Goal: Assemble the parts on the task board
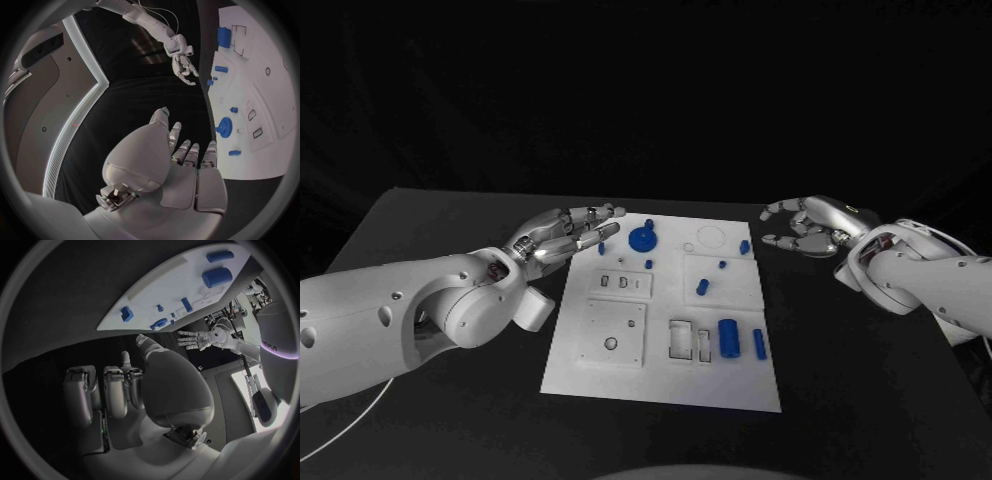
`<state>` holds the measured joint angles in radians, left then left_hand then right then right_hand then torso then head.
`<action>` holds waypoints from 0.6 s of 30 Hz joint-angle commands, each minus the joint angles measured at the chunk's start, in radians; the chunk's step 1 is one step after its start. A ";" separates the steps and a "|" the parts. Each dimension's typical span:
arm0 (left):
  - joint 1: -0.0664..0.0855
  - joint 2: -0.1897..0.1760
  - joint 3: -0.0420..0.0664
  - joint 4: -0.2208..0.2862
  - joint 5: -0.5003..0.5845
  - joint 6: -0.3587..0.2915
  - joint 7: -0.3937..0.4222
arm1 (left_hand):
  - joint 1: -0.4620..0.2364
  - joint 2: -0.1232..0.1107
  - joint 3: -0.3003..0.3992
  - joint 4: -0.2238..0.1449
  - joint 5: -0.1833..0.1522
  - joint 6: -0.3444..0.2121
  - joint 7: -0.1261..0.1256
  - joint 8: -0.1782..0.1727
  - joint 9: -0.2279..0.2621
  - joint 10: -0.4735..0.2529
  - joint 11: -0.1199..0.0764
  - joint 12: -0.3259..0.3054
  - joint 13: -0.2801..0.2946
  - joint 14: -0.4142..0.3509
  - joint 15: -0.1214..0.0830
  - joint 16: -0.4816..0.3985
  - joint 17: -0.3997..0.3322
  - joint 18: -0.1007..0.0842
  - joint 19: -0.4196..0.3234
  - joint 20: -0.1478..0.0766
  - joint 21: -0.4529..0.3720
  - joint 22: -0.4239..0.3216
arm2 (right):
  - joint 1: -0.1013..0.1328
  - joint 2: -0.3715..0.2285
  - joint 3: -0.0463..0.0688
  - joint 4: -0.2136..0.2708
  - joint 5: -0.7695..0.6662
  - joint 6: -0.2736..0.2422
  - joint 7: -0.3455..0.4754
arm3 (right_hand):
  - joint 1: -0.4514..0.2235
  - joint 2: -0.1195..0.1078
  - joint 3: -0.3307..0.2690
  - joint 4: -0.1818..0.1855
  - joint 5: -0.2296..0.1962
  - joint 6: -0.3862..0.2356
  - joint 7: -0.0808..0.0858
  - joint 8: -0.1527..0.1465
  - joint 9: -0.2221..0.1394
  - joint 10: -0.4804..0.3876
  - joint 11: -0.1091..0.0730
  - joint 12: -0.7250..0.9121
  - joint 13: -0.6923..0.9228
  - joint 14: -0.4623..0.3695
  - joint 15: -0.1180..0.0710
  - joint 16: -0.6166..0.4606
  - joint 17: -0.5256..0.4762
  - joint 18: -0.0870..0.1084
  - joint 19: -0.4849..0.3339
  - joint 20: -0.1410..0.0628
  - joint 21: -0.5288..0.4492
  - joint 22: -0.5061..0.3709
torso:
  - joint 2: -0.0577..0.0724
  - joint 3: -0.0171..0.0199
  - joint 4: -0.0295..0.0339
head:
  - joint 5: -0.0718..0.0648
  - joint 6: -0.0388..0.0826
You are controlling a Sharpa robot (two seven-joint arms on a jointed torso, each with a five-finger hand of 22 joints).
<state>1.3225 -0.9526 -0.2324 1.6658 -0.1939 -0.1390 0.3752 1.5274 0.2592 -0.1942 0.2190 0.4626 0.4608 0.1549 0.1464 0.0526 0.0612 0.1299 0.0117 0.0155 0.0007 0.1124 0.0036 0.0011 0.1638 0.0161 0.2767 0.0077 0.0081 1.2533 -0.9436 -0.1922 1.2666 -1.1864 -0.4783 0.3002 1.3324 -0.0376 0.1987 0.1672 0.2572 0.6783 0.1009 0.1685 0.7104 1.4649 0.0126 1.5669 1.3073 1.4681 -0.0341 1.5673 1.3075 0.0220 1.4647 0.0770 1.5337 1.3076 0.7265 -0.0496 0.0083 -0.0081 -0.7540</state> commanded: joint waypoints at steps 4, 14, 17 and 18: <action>-0.001 0.000 0.001 0.001 -0.011 0.013 0.014 | 0.013 0.002 0.003 -0.005 0.004 0.000 0.003 0.007 0.001 0.006 0.003 0.003 0.001 -0.001 0.008 -0.004 -0.001 0.016 0.000 0.007 0.006 0.001 | -0.030 0.016 0.000 -0.028 0.043 0.012 0.038 | 0.018 0.005 -0.001 0.003 0.012 -0.054 0.005 0.010 0.017 0.106 0.009 0.004 0.263 0.103 0.009 0.003 0.263 -0.007 0.059 0.009 -0.011 0.244 | 0.000 -0.0011 0.0005 | -0.001 0.000; -0.001 -0.001 0.001 0.001 -0.011 0.020 0.009 | 0.014 0.002 0.004 -0.006 0.004 0.002 0.003 0.007 0.001 0.008 0.004 0.004 0.001 -0.001 0.008 -0.004 -0.001 0.016 0.000 0.007 0.006 0.001 | -0.052 0.043 0.000 -0.055 0.084 0.046 0.026 | 0.025 0.015 0.000 0.019 0.063 -0.106 0.012 0.052 0.037 0.106 0.016 0.004 0.263 0.103 0.016 0.003 0.263 -0.001 0.039 0.016 -0.029 0.236 | -0.001 -0.0021 0.0014 | -0.003 -0.001; -0.001 -0.002 0.001 0.001 -0.011 0.022 0.008 | 0.014 0.002 0.004 -0.006 0.004 0.002 0.003 0.007 0.001 0.008 0.004 0.004 0.001 -0.001 0.008 -0.004 -0.001 0.016 0.000 0.007 0.006 0.001 | -0.054 0.049 0.000 -0.062 0.093 0.055 0.023 | 0.029 0.017 0.005 0.019 0.077 -0.114 0.013 0.054 0.034 0.106 0.017 0.004 0.263 0.103 0.017 0.003 0.263 0.000 0.035 0.017 -0.033 0.235 | -0.001 -0.0021 0.0014 | -0.003 -0.001; -0.001 -0.002 0.001 0.001 -0.011 0.022 0.007 | 0.014 0.002 0.004 -0.006 0.004 0.002 0.003 0.007 0.001 0.008 0.004 0.004 0.001 -0.001 0.008 -0.004 -0.001 0.016 0.000 0.007 0.006 0.001 | -0.054 0.051 0.000 -0.064 0.096 0.058 0.021 | 0.029 0.017 0.006 0.020 0.079 -0.116 0.013 0.054 0.033 0.106 0.017 0.004 0.263 0.103 0.017 0.003 0.263 0.000 0.035 0.017 -0.034 0.234 | -0.001 -0.0023 0.0017 | -0.003 -0.002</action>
<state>1.3212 -0.9549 -0.2324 1.6651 -0.1992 -0.1370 0.3751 1.5312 0.2630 -0.1913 0.2161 0.4626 0.4608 0.1549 0.1502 0.0525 0.0649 0.1336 0.0117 0.0154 0.0008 0.1125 0.0036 0.0014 0.1638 0.0161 0.2767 0.0077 0.0080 1.2006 -0.8956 -0.1922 1.2063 -1.1202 -0.4586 0.3212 1.3521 -0.0178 0.1994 0.1865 0.3332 0.5695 0.1160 0.2164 0.7449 1.4686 0.0235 1.5670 1.3073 1.4646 -0.0232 1.5674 1.3073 0.0219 1.4683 0.0879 1.5035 1.3074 0.7260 -0.0513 0.0092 -0.0114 -0.7547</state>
